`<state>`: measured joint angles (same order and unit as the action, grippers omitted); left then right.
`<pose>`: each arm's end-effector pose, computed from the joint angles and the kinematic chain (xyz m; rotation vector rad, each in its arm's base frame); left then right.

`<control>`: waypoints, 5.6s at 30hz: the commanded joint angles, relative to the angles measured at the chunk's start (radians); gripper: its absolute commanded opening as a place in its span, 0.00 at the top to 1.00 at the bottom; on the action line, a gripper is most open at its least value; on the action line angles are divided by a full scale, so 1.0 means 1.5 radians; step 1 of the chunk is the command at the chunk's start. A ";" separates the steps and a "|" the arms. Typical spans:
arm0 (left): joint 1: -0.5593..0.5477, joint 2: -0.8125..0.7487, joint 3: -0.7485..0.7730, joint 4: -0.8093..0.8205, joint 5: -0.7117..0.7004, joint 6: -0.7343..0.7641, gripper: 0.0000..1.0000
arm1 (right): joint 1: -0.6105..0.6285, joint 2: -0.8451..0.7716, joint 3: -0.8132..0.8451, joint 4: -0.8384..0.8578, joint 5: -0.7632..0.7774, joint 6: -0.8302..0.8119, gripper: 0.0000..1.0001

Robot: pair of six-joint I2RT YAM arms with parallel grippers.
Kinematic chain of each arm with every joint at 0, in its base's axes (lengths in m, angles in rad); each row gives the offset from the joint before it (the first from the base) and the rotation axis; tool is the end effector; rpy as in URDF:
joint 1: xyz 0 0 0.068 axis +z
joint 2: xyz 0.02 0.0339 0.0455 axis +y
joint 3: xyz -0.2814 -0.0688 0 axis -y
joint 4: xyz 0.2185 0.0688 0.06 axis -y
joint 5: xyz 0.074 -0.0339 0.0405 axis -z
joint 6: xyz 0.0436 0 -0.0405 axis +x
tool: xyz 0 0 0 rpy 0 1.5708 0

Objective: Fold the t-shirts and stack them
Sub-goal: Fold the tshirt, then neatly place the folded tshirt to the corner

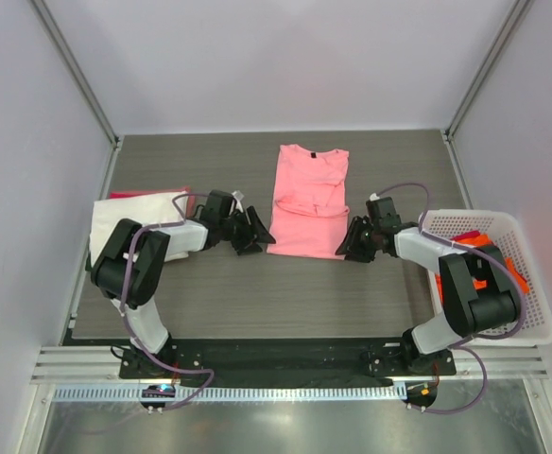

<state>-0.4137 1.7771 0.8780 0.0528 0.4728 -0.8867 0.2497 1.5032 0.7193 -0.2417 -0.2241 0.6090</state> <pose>0.2991 -0.1530 0.1708 -0.3819 2.6071 -1.1051 0.2481 0.0733 0.1829 0.3956 2.6495 0.5855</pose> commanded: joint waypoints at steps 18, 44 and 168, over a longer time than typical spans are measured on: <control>-0.027 0.053 -0.026 0.042 0.005 -0.006 0.78 | 0.005 0.024 -0.005 0.054 -0.003 0.009 0.95; -0.067 -0.389 -0.066 -0.178 -0.009 -0.020 1.00 | 0.009 -0.337 0.139 -0.258 -0.046 0.001 0.99; -0.044 0.104 0.474 -0.423 -0.392 0.153 0.10 | -0.089 0.303 0.339 0.059 0.000 -0.084 0.36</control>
<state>-0.4892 2.0384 1.6390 -0.7673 -0.2668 -0.5922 0.1242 1.9545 1.2320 -0.1318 -0.2176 0.4786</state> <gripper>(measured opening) 0.883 0.644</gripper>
